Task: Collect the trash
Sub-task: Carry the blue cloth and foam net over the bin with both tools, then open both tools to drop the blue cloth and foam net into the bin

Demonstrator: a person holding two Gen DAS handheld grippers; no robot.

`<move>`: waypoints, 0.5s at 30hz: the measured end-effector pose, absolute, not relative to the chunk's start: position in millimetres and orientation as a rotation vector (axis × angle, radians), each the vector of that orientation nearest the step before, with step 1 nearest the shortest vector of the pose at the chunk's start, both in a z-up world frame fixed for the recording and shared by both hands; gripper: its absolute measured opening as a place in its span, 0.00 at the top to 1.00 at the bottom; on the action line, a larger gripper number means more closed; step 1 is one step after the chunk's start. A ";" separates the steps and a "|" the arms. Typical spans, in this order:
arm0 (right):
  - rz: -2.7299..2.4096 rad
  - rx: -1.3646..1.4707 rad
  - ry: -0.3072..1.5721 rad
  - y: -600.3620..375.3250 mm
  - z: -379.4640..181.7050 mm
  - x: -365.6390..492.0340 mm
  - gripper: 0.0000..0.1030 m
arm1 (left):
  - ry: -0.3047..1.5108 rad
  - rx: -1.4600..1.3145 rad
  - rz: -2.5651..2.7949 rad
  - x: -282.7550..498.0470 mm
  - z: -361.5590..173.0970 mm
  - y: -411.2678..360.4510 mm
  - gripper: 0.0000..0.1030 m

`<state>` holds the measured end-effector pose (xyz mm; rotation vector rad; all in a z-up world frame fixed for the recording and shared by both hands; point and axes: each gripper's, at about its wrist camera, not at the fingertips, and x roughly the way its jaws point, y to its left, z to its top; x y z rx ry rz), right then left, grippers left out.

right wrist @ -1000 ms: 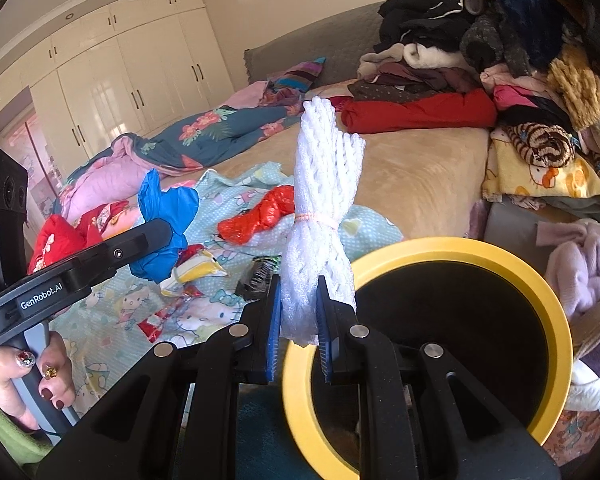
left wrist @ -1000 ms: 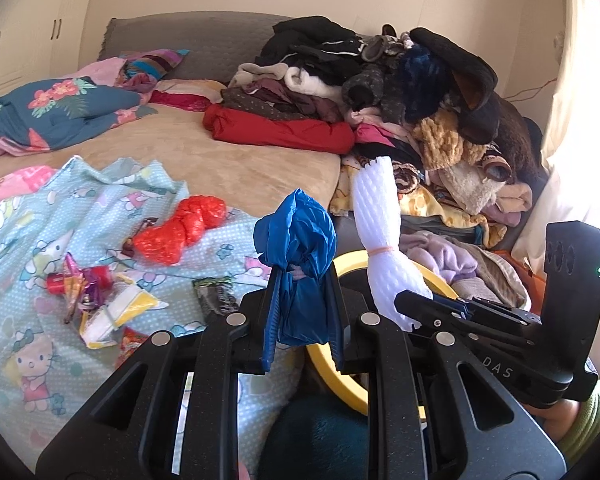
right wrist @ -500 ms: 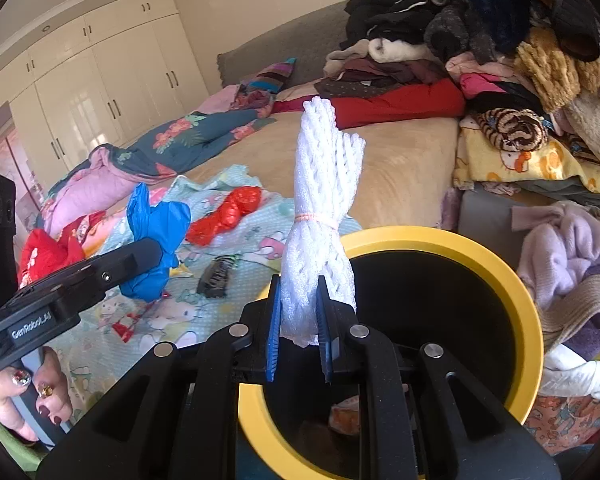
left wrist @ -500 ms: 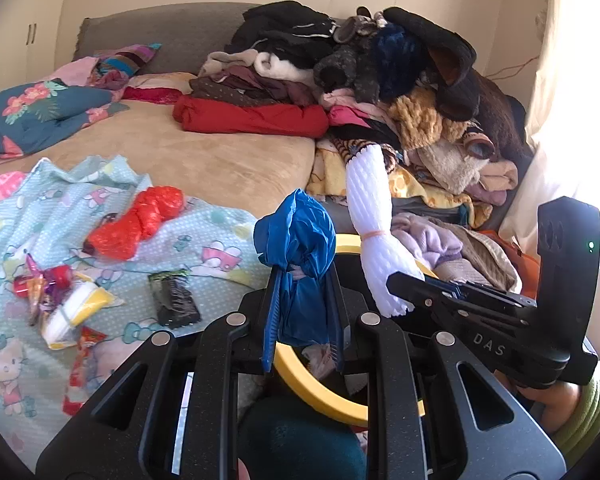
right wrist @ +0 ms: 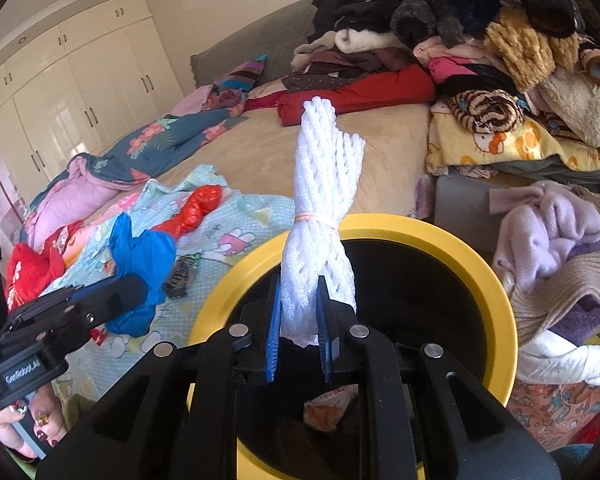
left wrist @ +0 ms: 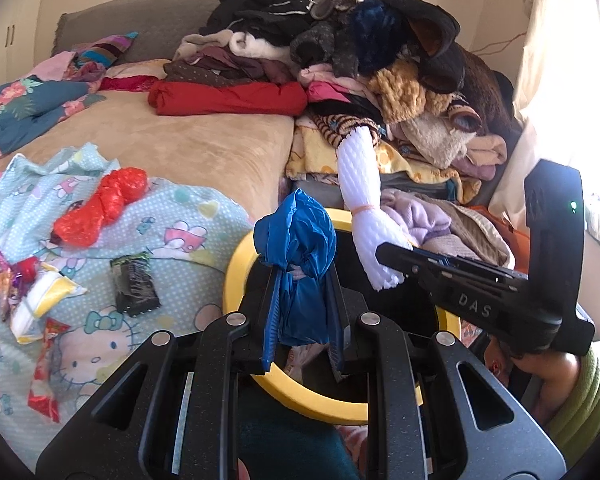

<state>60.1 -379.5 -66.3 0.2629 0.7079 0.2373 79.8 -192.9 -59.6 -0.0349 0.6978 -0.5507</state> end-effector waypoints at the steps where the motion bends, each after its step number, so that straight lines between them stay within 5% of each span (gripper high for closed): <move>1: 0.231 0.263 0.710 -381.5 -67.8 60.4 0.85 | 0.702 -0.033 -0.554 80.3 -61.1 -194.6 0.86; 15: 0.188 0.304 0.798 -402.3 -94.9 70.4 0.85 | 0.797 -0.016 -0.584 95.1 -88.5 -214.8 0.86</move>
